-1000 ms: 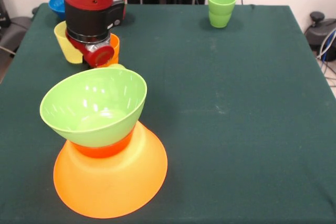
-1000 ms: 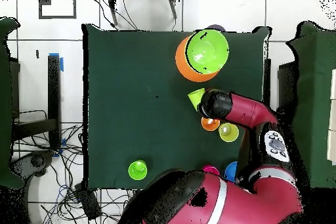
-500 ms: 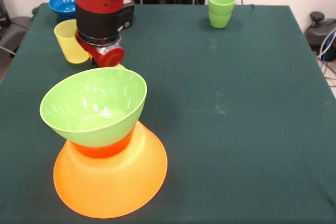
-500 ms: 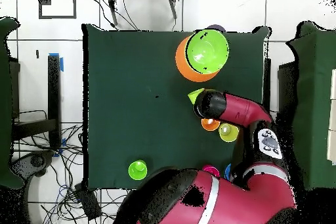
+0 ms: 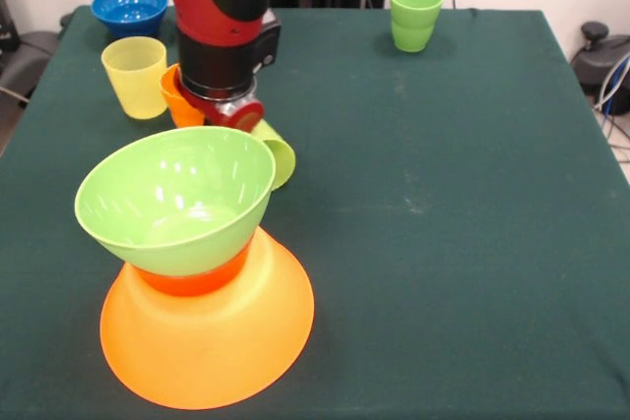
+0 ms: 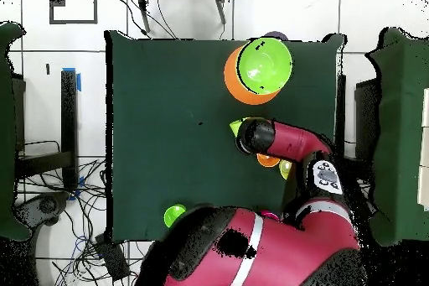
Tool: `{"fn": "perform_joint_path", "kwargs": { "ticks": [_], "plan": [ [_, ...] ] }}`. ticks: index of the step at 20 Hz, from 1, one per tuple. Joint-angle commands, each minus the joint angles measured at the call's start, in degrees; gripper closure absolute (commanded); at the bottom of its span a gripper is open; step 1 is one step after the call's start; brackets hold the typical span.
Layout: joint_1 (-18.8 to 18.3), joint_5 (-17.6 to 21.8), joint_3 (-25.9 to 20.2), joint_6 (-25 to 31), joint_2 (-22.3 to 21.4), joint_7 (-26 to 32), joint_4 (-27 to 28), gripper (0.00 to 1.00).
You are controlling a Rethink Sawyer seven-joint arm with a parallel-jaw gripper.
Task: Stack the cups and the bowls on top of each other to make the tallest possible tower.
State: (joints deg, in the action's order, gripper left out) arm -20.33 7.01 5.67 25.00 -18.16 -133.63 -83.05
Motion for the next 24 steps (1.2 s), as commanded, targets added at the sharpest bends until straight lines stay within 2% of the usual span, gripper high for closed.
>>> {"fn": "perform_joint_path", "kwargs": {
  "ticks": [1, 24],
  "plan": [
    [2.98, -2.31, -5.21, -4.51, 2.75, -7.73, -3.84, 1.00],
    [5.43, -7.34, -4.27, 1.81, -4.37, -6.67, -7.32, 1.00]
  ]
}}
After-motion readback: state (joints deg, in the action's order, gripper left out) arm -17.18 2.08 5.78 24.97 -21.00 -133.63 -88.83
